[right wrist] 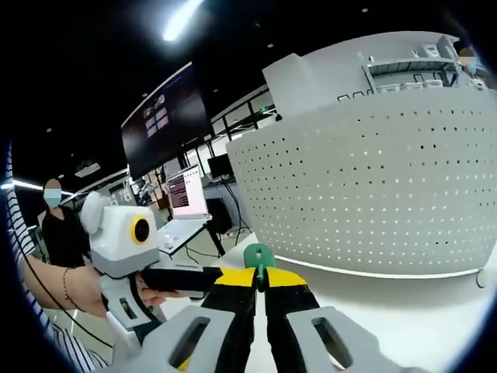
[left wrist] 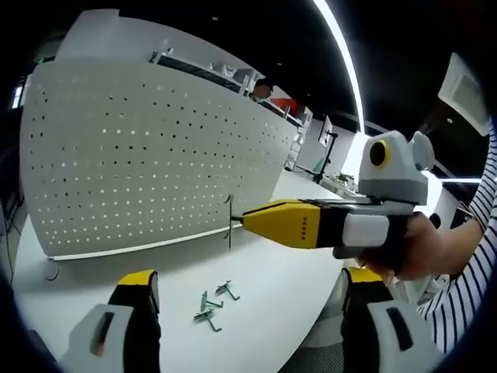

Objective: Insert the hook assembly into the mounting plate slot until the hook locks in place.

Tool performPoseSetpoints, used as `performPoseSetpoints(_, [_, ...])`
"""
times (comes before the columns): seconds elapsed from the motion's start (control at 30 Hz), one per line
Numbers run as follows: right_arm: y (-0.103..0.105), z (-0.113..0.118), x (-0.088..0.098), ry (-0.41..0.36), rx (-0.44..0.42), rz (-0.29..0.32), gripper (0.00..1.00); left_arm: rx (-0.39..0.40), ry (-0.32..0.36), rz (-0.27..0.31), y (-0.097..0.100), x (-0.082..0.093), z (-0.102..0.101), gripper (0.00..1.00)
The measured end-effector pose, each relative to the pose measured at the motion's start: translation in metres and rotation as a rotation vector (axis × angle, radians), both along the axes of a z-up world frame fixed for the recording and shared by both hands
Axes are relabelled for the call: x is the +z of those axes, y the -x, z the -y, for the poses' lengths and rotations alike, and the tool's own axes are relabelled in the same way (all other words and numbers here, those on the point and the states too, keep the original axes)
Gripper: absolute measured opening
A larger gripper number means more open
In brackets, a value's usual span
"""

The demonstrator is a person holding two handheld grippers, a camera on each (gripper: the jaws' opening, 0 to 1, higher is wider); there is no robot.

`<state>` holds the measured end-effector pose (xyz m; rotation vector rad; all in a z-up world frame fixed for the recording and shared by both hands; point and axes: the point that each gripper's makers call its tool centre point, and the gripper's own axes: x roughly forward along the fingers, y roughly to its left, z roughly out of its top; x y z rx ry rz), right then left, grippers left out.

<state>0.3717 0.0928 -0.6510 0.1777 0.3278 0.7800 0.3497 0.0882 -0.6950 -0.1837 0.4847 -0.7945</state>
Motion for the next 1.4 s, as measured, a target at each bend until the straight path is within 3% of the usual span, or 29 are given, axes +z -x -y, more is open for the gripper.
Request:
performPoseSetpoints(0.13, [-0.006, 0.000, 0.003, 0.011, -0.019, 0.025, 0.00, -0.002, 0.005, -0.004, 0.001, 0.001, -0.001, 1.00])
performPoseSetpoints(0.33, [-0.026, 0.006, 0.014, 0.044, -0.092, 0.110, 0.00, 0.000, 0.017, -0.002, 0.004, 0.004, -0.003, 1.00])
performPoseSetpoints(0.4, [-0.036, 0.014, 0.024, 0.070, -0.159, 0.189, 0.00, 0.002, 0.015, -0.003, 0.004, 0.004, -0.005, 1.00])
performPoseSetpoints(0.5, [-0.048, 0.023, 0.031, 0.063, -0.239, 0.216, 0.00, 0.015, 0.013, -0.007, 0.003, 0.003, -0.010, 1.00])
performPoseSetpoints(0.6, [-0.063, 0.029, 0.042, 0.089, -0.295, 0.284, 0.00, 0.029, 0.020, -0.020, 0.003, 0.000, -0.014, 1.00])
performPoseSetpoints(0.97, [-0.106, 0.041, 0.064, 0.102, -0.409, 0.353, 0.00, 0.050, -0.012, -0.022, -0.002, -0.003, -0.026, 1.00])
performPoseSetpoints(1.4, [-0.148, 0.062, 0.078, 0.113, -0.519, 0.386, 0.00, 0.034, -0.021, -0.047, -0.002, -0.016, -0.026, 1.00])
